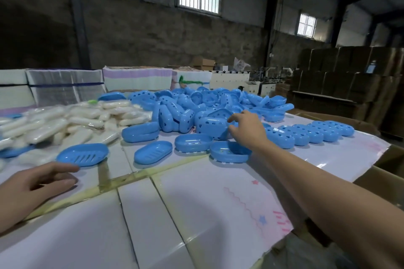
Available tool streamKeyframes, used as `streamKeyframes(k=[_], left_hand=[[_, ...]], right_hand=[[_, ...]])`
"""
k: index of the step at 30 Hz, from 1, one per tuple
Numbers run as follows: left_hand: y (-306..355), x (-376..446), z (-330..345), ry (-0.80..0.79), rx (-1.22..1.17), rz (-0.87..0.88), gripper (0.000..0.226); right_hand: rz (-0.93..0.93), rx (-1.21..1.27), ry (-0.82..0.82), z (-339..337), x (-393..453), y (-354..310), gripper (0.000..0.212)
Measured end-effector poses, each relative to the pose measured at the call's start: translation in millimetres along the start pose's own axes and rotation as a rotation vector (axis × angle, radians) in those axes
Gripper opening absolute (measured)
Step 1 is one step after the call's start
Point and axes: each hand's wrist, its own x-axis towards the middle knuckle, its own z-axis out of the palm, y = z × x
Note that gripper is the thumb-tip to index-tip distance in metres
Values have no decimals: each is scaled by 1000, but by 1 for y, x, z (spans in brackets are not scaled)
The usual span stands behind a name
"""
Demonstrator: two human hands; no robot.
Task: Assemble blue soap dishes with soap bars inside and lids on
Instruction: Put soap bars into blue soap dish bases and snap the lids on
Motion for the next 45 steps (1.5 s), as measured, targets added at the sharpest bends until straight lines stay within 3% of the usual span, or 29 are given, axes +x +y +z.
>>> streamKeyframes(k=[3, 6, 11, 15, 19, 25, 30, 33, 37, 42, 45], left_hand=[[31, -16, -3, 35, 12, -36, 62], [61, -28, -3, 34, -86, -54, 60], [86, -31, -1, 45, -99, -46, 18], [93, -35, 0, 65, -135, -94, 14], [99, -38, -1, 96, -180, -95, 17], [103, -36, 2, 196, -181, -138, 19], [95, -33, -21, 311, 164, -158, 14], [79, -35, -49, 429, 365, -308, 11], [57, -45, -87, 541, 715, -575, 32], [30, -59, -108, 381, 804, -922, 66], [26, -60, -106, 345, 842, -955, 67]], right_hand=[[-132, 154, -14, 10, -8, -55, 25], [-246, 315, -49, 27, -21, -112, 23], [-467, 402, -203, 65, -43, -202, 22], [-607, 362, -362, 86, -63, -265, 23], [-645, 483, -332, 93, -85, -280, 21], [-642, 646, -523, 83, -88, -264, 23], [-693, 609, -586, 82, -90, -266, 24], [-746, 593, -629, 84, -94, -266, 22], [-795, 567, -643, 81, -95, -266, 20], [-806, 561, -665, 80, -95, -266, 19], [-782, 600, -671, 82, -95, -264, 18]])
